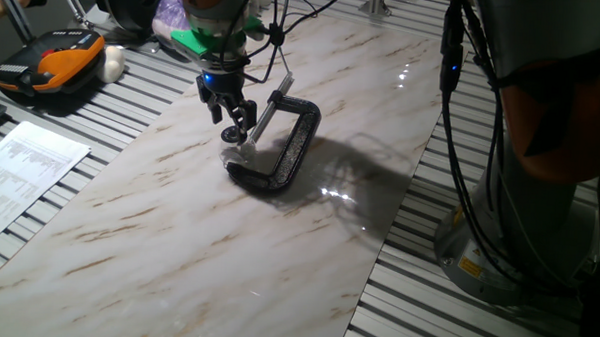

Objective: Unscrew the lid from the jar

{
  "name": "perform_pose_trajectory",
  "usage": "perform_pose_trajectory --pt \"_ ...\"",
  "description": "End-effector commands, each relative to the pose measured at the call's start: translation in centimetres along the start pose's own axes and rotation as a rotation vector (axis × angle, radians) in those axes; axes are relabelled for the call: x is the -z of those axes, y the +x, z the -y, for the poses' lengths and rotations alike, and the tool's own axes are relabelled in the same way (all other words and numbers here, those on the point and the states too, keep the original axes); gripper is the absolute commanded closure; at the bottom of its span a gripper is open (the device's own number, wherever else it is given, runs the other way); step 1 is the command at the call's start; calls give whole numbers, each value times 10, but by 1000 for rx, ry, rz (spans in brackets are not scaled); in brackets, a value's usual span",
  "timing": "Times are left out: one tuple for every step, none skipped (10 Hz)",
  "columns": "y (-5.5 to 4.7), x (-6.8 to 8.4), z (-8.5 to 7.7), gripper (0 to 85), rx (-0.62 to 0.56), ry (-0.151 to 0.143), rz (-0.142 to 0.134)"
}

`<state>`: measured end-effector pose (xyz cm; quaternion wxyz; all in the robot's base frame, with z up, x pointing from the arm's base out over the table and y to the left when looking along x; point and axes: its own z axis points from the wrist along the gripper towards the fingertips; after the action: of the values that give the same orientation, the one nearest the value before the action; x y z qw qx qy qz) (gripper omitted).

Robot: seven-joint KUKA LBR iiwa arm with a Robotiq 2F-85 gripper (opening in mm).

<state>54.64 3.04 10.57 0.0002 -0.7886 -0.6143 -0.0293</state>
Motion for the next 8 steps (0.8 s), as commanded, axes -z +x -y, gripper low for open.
perform_pose_trajectory --pt "0 -2 -1 170 2 -1 -2" --pt "0 -4 -2 170 5 -3 -3" --pt "0 -6 -2 170 6 -3 -3" --pt "0 -7 -3 170 9 -3 -3" --pt "0 -9 -3 170 14 -2 -4" --pt "0 -9 -3 170 17 -4 -5" --pt "0 -10 -3 170 17 -8 -10" --pt "0 -10 -3 170 17 -10 -11"
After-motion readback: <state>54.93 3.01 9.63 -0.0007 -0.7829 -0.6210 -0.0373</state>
